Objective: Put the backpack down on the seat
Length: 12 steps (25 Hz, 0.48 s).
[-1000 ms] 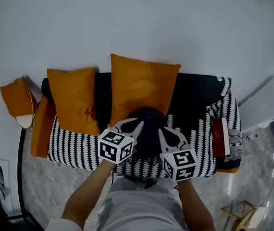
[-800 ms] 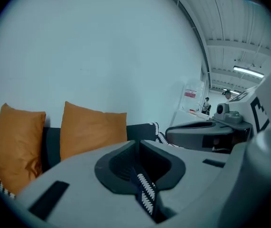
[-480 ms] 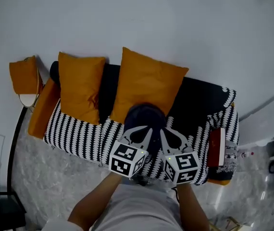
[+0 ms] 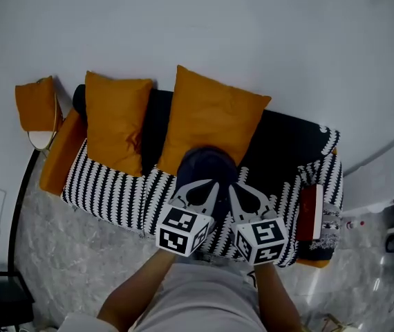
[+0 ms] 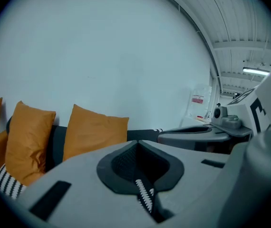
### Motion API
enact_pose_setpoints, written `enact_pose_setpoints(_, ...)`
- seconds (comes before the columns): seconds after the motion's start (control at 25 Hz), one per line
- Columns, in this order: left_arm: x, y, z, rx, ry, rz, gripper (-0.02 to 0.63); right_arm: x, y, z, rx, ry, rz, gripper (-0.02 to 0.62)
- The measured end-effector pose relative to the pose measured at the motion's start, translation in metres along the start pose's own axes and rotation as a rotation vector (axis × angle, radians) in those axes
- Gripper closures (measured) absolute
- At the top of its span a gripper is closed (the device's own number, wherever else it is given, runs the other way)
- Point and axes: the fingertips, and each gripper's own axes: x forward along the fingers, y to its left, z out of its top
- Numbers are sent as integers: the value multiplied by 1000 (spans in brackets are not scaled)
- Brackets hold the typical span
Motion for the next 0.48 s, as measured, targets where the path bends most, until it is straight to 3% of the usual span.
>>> enact_pose_setpoints(0.48, 1, -10, -1, 24, 9, -7, 600, -11, -4, -1, -2, -11, -10, 594)
